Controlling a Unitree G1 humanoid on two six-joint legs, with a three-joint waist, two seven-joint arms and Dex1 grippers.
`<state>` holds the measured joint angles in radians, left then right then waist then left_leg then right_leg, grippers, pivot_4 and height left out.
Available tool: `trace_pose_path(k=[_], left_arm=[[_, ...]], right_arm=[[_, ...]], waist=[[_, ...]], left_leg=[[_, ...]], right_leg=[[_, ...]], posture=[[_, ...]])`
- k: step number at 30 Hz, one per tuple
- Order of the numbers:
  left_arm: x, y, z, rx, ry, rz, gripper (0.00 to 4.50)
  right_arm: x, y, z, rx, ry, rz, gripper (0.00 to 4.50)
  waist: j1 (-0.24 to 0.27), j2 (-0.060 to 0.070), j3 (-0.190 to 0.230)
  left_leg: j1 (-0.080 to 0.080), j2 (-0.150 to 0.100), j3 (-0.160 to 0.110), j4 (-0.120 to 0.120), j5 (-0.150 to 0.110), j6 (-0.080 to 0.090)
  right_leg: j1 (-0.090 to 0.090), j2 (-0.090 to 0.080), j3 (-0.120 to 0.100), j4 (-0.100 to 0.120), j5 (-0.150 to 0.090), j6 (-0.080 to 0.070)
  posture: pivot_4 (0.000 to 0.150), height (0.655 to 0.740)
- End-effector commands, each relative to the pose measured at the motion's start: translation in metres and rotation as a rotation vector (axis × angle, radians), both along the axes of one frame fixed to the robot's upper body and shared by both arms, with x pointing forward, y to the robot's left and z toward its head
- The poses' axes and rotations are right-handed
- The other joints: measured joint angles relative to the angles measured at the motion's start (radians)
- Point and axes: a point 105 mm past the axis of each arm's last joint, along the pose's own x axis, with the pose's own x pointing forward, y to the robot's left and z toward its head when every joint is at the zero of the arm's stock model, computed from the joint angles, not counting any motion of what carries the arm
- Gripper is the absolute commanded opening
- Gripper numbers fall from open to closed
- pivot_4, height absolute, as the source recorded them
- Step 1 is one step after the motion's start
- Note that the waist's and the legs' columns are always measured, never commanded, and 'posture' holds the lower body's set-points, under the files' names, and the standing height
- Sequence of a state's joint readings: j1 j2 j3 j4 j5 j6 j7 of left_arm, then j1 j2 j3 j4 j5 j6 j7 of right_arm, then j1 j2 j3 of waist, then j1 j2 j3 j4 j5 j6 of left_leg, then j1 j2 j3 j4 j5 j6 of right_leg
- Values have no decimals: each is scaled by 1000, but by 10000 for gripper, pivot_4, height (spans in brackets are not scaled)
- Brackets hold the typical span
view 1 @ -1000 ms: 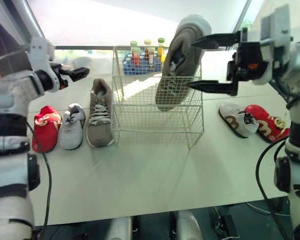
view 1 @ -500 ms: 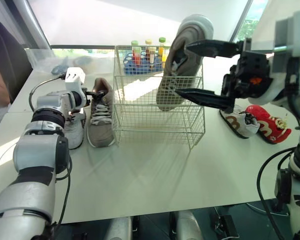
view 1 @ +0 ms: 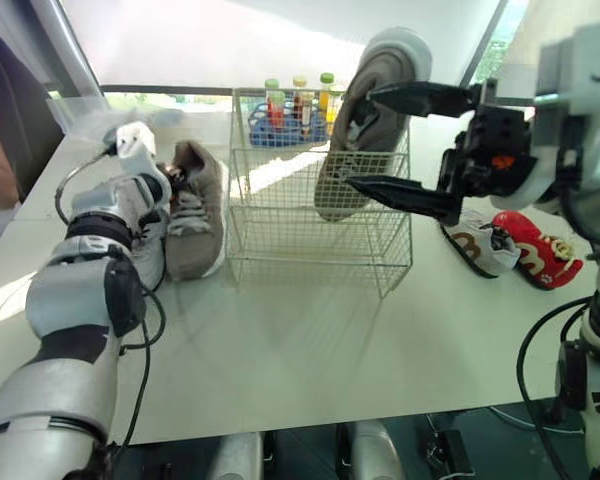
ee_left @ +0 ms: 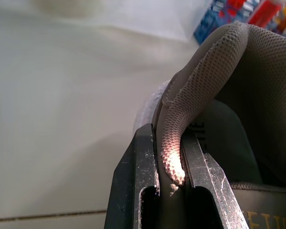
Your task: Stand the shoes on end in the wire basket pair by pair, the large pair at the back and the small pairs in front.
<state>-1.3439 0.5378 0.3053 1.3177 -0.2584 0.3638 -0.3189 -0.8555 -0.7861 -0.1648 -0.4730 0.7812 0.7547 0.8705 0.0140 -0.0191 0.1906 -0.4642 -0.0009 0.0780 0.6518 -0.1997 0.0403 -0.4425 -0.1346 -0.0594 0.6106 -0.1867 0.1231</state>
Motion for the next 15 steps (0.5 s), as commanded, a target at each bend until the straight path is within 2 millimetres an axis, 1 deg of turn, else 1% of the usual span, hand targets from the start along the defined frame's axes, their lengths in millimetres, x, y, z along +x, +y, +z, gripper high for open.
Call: trace_pose_path(k=[1,3,6,7,8,10,11,13,15], left_arm=[[-4,9,98,-75,-311,67,768],[-12,13,135,-94,-429,102,768],[-24,16,170,-102,-542,131,768],[-32,15,188,-98,-602,131,768],[-44,11,215,-79,-691,118,768],[-65,3,252,-61,-822,97,768],[-74,-3,266,-60,-881,85,768],[-87,-16,285,-51,-983,58,768],[-101,-36,300,-2,-1122,40,768]], right_arm=[[-3,-2,12,3,-62,-2,45000],[-3,-1,12,-2,-63,3,45000],[-2,0,12,-8,-64,8,45000],[-1,1,12,-9,-65,10,45000],[-1,1,13,-11,-65,11,45000],[0,2,13,-14,-66,15,45000],[0,2,14,-16,-67,17,45000],[0,2,14,-19,-69,17,45000],[0,3,14,-20,-72,15,45000]], waist=[[0,-2,1],[-2,-3,2],[-2,-3,2],[-2,-3,2],[-3,-3,2],[-3,-4,3],[-3,-4,3],[-1,-4,3],[1,-4,3]], left_leg=[[-1,0,0,0,0,0],[-1,0,1,0,-1,1],[-1,0,1,0,-1,1],[0,0,1,-1,-1,1],[0,0,1,-1,-1,1],[0,0,1,-1,-1,1],[0,0,1,-1,-1,1],[-1,0,1,-1,-1,1],[-1,0,2,-1,-1,1]], right_leg=[[0,0,0,0,0,0],[0,-1,0,-1,0,0],[0,-1,0,-1,1,1],[0,0,0,-1,1,1],[0,0,0,-1,1,1],[0,0,0,-1,1,1],[0,0,0,-1,1,1],[0,0,0,-1,1,1],[0,0,0,-2,1,1]], posture=[[1500,7347],[1500,7347],[1500,7347],[1500,7347],[1500,7347],[1500,7347],[1500,7347],[1500,7347],[1500,7347]])
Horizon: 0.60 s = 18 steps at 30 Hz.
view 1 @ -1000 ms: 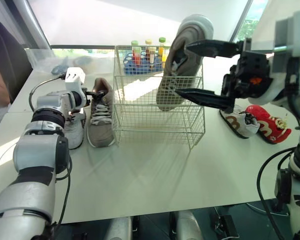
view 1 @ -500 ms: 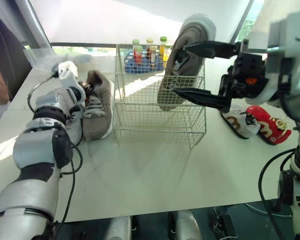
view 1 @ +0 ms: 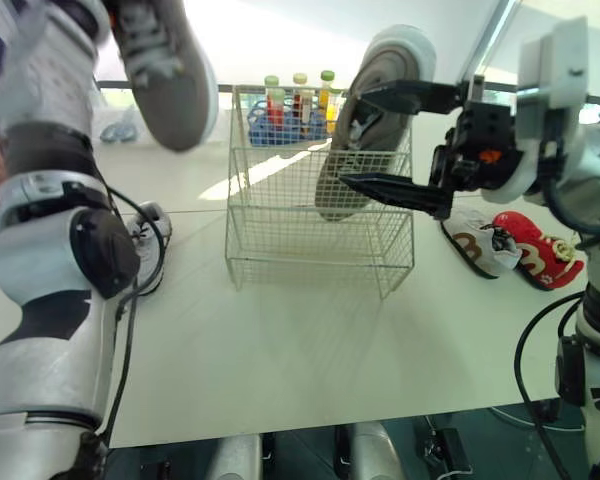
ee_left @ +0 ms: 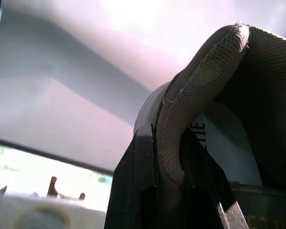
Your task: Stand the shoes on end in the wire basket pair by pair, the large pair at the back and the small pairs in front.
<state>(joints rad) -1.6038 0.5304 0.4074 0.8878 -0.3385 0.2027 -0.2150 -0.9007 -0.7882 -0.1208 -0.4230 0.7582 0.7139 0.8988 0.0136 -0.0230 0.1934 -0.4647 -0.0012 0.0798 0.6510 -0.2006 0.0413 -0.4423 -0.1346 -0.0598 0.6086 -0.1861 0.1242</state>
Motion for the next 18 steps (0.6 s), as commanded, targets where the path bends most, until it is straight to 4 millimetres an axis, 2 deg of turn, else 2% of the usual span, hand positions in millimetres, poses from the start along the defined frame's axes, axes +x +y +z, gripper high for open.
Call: trace_pose_path(k=[1,5,9,14,18], left_arm=[[-46,-33,55,85,-341,7,768],[-56,-67,48,120,-516,40,768],[-54,-100,21,152,-611,40,768],[-48,-120,-6,181,-649,82,768],[-47,-134,-20,226,-685,130,768]], right_arm=[[-4,-1,9,-3,-53,-7,45000],[-6,-1,9,-2,-57,-17,45000],[-8,-2,8,1,-57,-35,45000],[-10,-3,6,2,-55,-56,45000],[-12,-2,6,2,-55,-68,45000]], waist=[[2,0,0],[2,0,0],[1,0,0],[-3,0,0],[0,0,0]], left_leg=[[0,0,0,0,0,0],[2,0,0,0,0,0],[2,1,0,0,0,1],[1,1,2,0,-1,3],[1,1,2,0,-2,4]], right_leg=[[1,0,0,-1,0,0],[6,0,-2,-8,1,-1],[8,0,-2,-13,4,-1],[6,0,-2,-13,5,2],[5,1,-2,-12,5,2]], posture=[[1500,7347],[1500,7347],[1500,7347],[1500,7347],[1500,7347]])
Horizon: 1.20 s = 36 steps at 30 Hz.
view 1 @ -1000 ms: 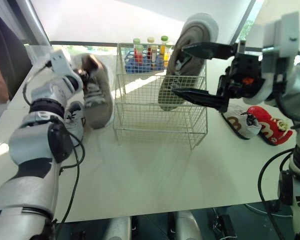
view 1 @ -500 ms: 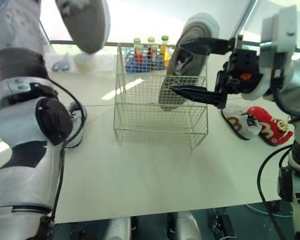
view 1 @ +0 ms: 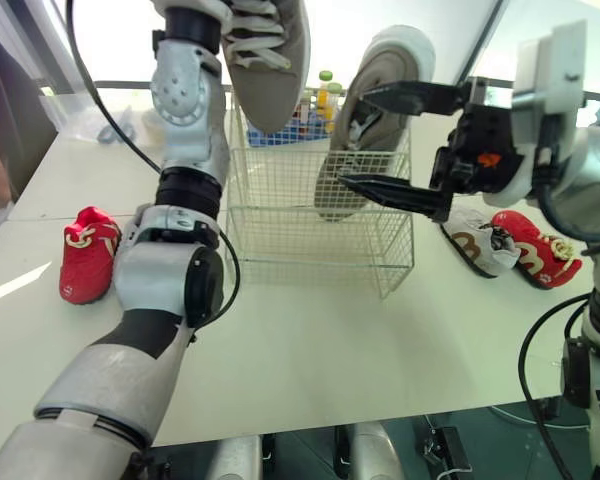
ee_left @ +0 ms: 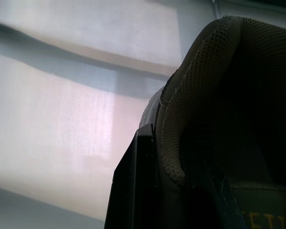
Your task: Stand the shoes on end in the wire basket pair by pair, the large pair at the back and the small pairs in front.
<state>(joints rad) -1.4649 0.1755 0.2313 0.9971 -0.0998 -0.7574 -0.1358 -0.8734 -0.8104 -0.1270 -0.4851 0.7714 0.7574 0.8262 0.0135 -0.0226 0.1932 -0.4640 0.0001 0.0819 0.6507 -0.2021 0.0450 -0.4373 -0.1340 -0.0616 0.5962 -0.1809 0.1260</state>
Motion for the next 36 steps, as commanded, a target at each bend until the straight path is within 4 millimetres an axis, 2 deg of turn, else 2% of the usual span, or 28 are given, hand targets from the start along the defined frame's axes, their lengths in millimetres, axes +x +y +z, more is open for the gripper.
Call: trace_pose_path(k=[1,13,18,22,25,31,32,36], left_arm=[[-19,-13,10,19,-139,45,768],[6,-39,-52,61,7,68,768],[14,-42,-83,65,89,80,768],[24,-48,-116,93,207,49,768],[22,-49,-137,112,243,19,12351],[19,-30,-167,152,327,49,42048],[18,-28,-169,154,333,52,44110],[12,-16,-176,207,378,51,44110]], right_arm=[[-11,-2,11,7,-60,-9,45000],[-15,0,13,1,-65,-33,45000],[-16,2,13,1,-62,-31,45000],[-16,2,13,2,-58,-29,45000],[-18,3,13,1,-56,-23,45000],[-19,3,13,1,-55,-22,45000],[-19,2,13,1,-55,-22,45000],[-13,-1,12,4,-43,-27,45000]], waist=[[1,0,0],[1,0,0],[2,0,0],[2,3,-4],[2,12,-11],[-4,27,-26],[-7,30,-29],[-10,34,-34]], left_leg=[[0,0,0,0,0,0],[0,0,0,2,-1,2],[0,0,0,2,-1,2],[3,0,-1,2,-2,2],[5,0,-1,2,-2,2],[19,1,-1,0,-4,0],[22,2,-1,-1,-4,-1],[23,5,1,-3,-5,-2]], right_leg=[[0,0,0,0,0,0],[1,-1,0,-1,0,0],[1,-1,0,-1,0,0],[5,-1,0,-1,0,0],[7,-1,0,-3,0,-1],[19,-1,0,-4,-2,-4],[22,0,0,-7,-2,-4],[23,2,-2,-11,-2,-5]], posture=[[1500,7347],[1500,7347],[1500,7347],[1500,7347],[1500,7347],[1500,7347],[1500,7347],[1500,7347]])
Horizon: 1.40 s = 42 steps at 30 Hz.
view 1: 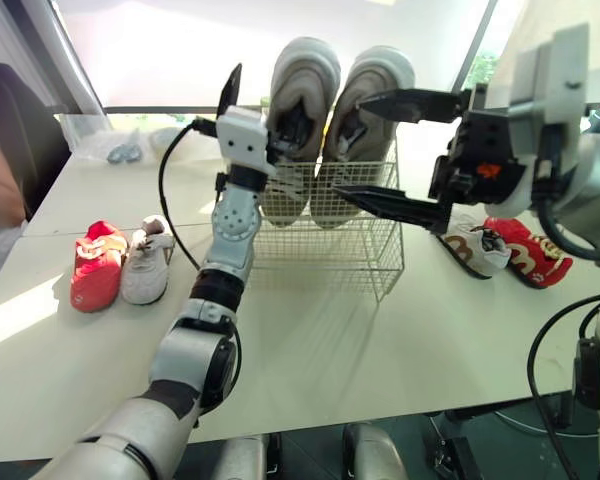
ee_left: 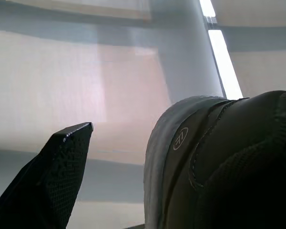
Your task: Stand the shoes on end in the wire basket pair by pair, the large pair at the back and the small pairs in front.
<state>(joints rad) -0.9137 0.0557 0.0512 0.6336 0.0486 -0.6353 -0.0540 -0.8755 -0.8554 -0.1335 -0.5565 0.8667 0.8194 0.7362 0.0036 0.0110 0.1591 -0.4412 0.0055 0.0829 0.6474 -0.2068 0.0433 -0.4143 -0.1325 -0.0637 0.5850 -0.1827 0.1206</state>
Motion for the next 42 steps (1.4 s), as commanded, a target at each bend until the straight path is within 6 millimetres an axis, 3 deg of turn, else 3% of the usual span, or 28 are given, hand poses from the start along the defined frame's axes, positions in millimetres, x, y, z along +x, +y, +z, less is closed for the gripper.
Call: trace_pose_path(k=[1,8,14,18,23,26,29,31,36,42], left_arm=[[-1,15,-21,54,82,12,44110],[-10,43,-25,108,188,10,44110],[-29,64,-8,90,259,-123,44110],[-50,59,-1,133,352,-340,44110],[-80,56,7,184,500,-611,44110],[-101,53,9,254,575,-760,44110],[-120,51,16,309,627,-903,44110],[-125,50,17,330,644,-944,44110],[-131,42,15,386,665,-989,44110],[-130,35,5,412,684,-994,44110]], right_arm=[[-1,-6,11,16,-54,-12,45000],[3,-10,9,11,-48,-12,45000],[9,-22,7,8,-40,-59,45000],[15,-44,4,13,-23,-158,45000],[30,-89,-8,31,37,-389,45000],[47,-129,-29,35,96,-597,45000],[61,-176,-69,14,197,-808,45000],[64,-193,-88,4,242,-883,45000],[69,-222,-127,40,375,-1000,45000],[80,-231,-156,106,481,-1035,45000]], waist=[[0,0,0],[9,-2,1],[8,-2,1],[10,-3,2],[9,-5,3],[8,-6,4],[11,-8,4],[10,-7,5],[6,-7,5],[7,-7,5]], left_leg=[[0,0,0,0,0,0],[-9,1,3,2,0,0],[-20,2,3,4,2,2],[-21,1,3,4,2,2],[-20,1,3,4,0,0],[-20,1,3,4,0,0],[-20,1,2,4,1,0],[-20,1,3,5,1,0],[-19,1,4,4,2,2],[-20,2,3,4,2,2]], right_leg=[[-1,0,0,0,0,0],[-10,0,0,1,2,-3],[-20,0,0,2,3,-4],[-20,0,0,2,3,-4],[-19,0,0,0,2,-4],[-20,1,0,1,2,-4],[-19,1,0,1,2,-4],[-19,1,0,0,2,-4],[-18,2,1,1,2,-4],[-18,3,1,0,2,-4]], posture=[[1500,7347],[1500,7347],[1500,7347],[1500,7347],[1500,7347],[1500,7347],[1500,7347],[1500,7347],[1500,7347],[1500,7347]])
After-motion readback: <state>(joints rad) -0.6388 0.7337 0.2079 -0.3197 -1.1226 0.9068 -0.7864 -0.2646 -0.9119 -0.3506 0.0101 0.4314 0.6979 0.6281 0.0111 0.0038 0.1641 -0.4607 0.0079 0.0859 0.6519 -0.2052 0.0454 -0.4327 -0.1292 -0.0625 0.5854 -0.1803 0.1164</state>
